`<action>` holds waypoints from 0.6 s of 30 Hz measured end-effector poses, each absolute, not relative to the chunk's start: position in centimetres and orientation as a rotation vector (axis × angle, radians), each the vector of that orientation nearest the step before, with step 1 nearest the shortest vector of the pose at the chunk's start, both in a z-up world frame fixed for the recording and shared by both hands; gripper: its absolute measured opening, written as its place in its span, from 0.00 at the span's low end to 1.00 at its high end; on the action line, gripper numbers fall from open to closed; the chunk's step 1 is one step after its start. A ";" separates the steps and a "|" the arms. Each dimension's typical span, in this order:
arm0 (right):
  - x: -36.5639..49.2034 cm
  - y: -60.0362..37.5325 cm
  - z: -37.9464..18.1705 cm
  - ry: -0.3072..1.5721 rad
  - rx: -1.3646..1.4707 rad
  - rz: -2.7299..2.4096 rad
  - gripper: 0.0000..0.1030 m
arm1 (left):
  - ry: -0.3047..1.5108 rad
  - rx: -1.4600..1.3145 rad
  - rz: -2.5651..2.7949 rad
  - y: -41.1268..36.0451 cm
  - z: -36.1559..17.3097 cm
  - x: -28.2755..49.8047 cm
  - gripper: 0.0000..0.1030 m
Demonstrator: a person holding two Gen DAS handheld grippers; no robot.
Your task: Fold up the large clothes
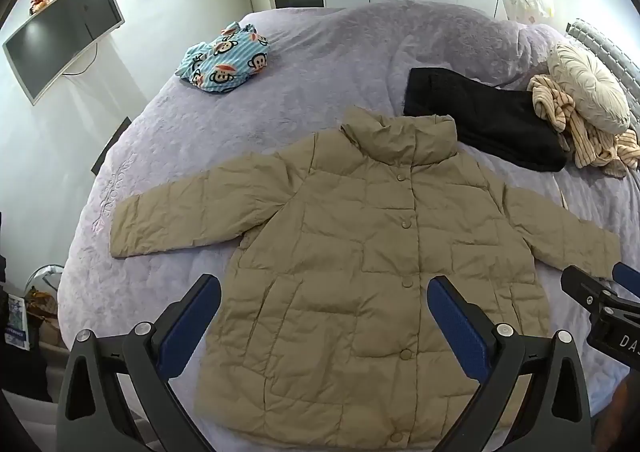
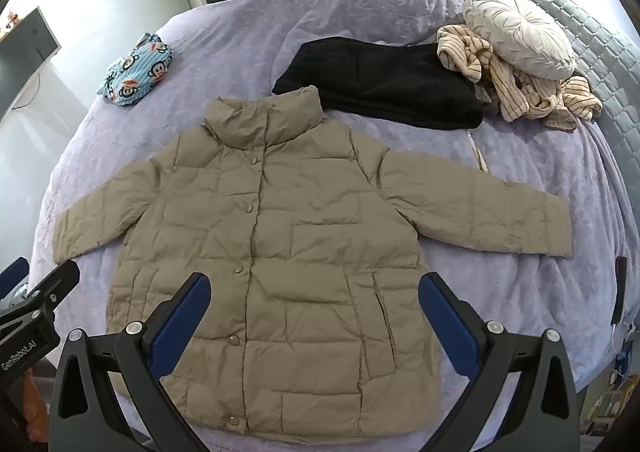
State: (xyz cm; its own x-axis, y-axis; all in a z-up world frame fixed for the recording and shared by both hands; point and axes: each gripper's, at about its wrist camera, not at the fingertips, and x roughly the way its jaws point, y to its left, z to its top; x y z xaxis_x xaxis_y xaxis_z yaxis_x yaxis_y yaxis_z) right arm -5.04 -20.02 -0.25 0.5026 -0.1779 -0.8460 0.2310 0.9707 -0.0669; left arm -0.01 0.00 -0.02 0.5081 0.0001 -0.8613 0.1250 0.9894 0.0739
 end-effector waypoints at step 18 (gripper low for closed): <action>-5.1 -20.2 -0.5 1.015 0.059 -0.245 1.00 | 1.035 0.134 -0.078 0.2 -0.1 0.0 1.00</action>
State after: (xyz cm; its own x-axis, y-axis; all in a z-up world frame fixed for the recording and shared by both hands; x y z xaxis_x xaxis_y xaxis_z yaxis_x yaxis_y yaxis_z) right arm -5.09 -20.18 -0.54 0.5031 -0.1754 -0.8462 0.2300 0.9710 -0.0646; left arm -0.04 0.17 -0.08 0.5089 -0.0016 -0.8608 0.1277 0.9891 0.0736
